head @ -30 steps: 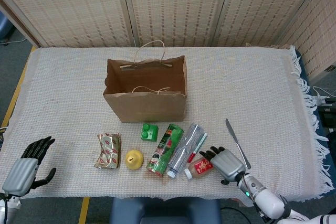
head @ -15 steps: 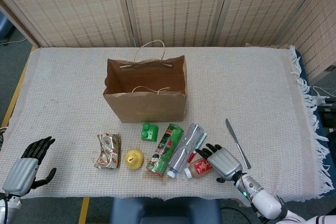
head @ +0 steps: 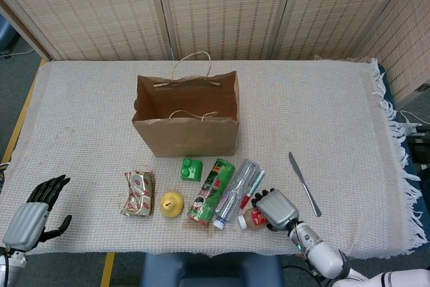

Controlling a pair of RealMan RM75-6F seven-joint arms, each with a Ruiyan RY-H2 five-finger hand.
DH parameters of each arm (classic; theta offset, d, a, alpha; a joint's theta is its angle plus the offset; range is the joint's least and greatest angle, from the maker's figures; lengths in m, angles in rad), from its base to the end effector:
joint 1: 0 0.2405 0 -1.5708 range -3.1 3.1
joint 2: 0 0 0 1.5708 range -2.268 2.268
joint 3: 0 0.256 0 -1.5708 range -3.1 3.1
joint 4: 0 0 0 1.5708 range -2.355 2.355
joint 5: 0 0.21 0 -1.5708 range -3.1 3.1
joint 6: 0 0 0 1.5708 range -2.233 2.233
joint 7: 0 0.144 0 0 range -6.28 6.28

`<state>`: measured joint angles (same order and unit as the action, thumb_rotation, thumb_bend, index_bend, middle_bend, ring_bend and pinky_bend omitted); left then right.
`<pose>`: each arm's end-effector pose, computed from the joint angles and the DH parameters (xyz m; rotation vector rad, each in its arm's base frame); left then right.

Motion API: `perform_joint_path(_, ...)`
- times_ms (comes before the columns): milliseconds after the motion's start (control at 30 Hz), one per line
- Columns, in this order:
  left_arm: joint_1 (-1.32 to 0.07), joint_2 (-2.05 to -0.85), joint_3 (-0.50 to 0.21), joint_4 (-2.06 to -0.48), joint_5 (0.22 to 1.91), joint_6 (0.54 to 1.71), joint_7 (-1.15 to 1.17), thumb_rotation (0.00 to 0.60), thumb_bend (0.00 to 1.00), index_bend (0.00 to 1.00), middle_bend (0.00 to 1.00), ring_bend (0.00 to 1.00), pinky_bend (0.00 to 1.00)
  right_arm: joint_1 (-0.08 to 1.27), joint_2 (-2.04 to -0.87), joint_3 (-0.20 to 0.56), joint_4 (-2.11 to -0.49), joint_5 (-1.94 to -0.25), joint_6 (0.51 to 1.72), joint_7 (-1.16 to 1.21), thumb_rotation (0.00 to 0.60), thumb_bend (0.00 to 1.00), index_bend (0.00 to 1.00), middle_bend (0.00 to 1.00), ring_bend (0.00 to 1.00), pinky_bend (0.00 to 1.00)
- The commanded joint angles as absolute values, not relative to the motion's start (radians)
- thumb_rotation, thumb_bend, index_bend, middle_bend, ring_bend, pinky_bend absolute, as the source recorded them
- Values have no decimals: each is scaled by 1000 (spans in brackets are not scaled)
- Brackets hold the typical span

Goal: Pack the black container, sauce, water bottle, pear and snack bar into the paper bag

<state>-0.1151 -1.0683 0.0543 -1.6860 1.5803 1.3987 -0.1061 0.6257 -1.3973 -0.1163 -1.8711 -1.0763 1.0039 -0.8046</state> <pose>-0.2984 0.1644 0.1396 -1.5262 -1.1002 -0.9286 -0.1804 -0.2196 -0.0179 2.2113 -0.7968 0.5012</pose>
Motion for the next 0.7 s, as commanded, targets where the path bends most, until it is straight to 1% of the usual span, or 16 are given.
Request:
perform_joint_path(33,-115,-1068,55,-1687,1580,1399,-107,600,384,0,0,0,64,607,-1388,-113,-1874,-1111,1038,-780,600,342,708,544,564,691)
perform_joint_path(67,-115,-1068,55,-1687,1580,1399,-107,600,383,0,0,0,63,603,-1379,-113,-1879,-1118,1045,-771,600,350,725,558,583,699)
perform_joint_path(133,-115,-1067,55,-1689,1580,1397,-107,600,383,0,0,0,63,593,-1356,-106,-1893,-1134,1064,-742,600,353,730,561,594,707)
perform_joint_path(267,-115,-1067,56,-1691,1581,1397,-104,600,385,0,0,0,63,574,-1309,-84,-1932,-1173,1100,-673,600,358,729,561,595,712)
perform_joint_path(333,-114,-1068,56,-1691,1582,1398,-101,600,385,0,0,0,63,566,-1282,-60,-1963,-1201,1132,-638,600,358,729,562,595,712)
perform_joint_path(467,-113,-1069,57,-1692,1582,1399,-97,600,385,0,0,0,63,561,-1256,15,-2017,-1265,1212,-596,600,358,729,562,596,712)
perform_joint_path(600,-113,-1069,57,-1692,1582,1400,-95,600,384,0,0,0,63,580,-1255,128,-2056,-1308,1279,-548,600,358,726,561,595,712)
perform_joint_path(700,-113,-1069,57,-1692,1581,1399,-95,600,385,0,0,0,63,612,-1288,231,-2054,-1321,1328,-536,600,358,717,562,594,712)
